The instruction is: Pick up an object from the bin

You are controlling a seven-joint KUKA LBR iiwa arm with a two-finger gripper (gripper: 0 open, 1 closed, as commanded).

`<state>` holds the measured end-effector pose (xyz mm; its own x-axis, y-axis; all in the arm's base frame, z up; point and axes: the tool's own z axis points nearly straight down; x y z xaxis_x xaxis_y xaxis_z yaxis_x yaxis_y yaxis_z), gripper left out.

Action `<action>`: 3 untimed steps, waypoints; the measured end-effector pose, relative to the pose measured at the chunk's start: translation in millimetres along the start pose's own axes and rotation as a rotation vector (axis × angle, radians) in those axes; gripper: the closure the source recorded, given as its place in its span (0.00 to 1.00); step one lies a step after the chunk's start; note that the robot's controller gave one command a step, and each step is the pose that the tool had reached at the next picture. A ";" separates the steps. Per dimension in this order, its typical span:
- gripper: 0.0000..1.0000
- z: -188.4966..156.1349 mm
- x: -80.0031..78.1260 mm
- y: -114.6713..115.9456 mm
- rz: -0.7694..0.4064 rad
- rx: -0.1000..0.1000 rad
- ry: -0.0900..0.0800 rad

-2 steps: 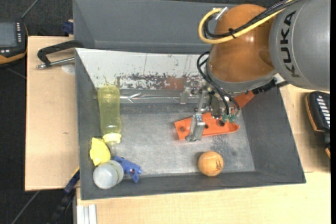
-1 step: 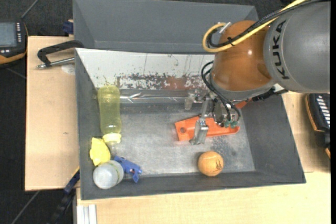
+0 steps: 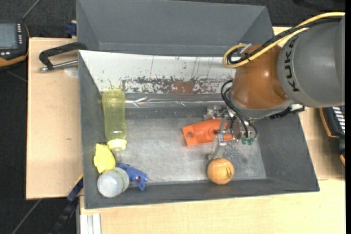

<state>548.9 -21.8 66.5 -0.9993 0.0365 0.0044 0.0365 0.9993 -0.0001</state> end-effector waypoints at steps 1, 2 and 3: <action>0.00 -5.0 -31.5 -15.7 0.002 -0.002 -0.017; 0.00 -1.0 -1.3 0.5 0.000 -0.002 -0.001; 1.00 -5.9 -33.0 -14.9 0.002 -0.004 -0.024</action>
Offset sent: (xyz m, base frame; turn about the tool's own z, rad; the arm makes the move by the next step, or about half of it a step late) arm 0.0000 0.0000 0.0000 0.0000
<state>581.3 -37.9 72.3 -0.9991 0.0390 -0.0193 0.0390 0.9992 0.0037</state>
